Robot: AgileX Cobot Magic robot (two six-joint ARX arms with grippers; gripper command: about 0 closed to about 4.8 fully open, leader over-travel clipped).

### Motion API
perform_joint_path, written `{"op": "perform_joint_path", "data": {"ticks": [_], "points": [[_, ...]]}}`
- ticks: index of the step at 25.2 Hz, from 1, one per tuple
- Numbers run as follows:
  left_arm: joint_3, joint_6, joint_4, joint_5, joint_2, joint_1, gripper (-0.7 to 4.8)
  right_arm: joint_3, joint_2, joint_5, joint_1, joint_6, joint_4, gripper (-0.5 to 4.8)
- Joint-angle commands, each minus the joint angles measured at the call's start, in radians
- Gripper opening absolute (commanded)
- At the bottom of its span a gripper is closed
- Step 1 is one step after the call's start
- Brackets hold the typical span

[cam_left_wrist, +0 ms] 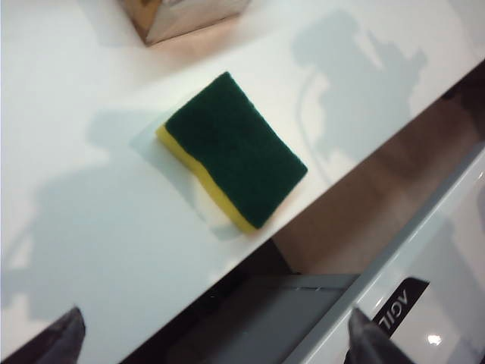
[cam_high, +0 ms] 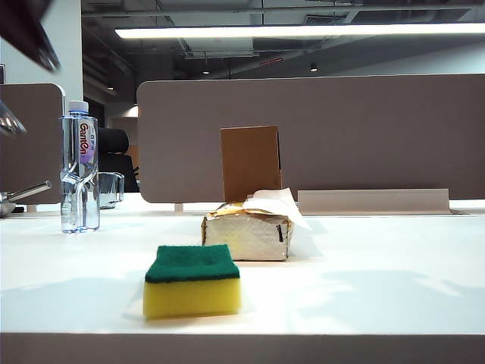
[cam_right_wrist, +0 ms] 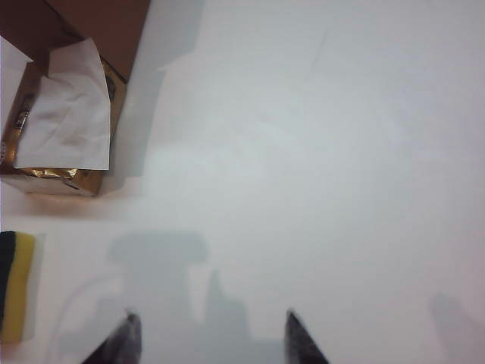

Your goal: Move the sponge from right to left to wipe the table, avoiding obstacles on the table, and finally reaching the bottle of mineral water.

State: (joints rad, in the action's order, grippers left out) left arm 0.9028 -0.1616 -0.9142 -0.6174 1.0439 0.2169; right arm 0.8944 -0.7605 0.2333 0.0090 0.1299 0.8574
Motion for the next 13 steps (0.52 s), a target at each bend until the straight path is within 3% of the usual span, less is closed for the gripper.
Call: {"op": "perform_joint_path", "data": {"ticks": [1,8,10,13], "points": [[0.003,0.079,0.074,-0.061,0.077,0.001,4.77,0.001,0.006,0.006,0.001,0.0,-0.007,2.43],[0.003,0.191,0.221,-0.074,0.21,0.045,4.79,0.001,0.008,0.01,0.001,0.0,-0.008,2.42],[0.003,0.253,0.288,-0.035,0.222,0.101,4.79,0.0,0.008,0.01,0.001,0.0,-0.007,2.42],[0.002,0.276,0.341,0.049,0.222,0.182,4.79,0.0,0.008,0.01,0.001,0.0,-0.007,2.42]]}}
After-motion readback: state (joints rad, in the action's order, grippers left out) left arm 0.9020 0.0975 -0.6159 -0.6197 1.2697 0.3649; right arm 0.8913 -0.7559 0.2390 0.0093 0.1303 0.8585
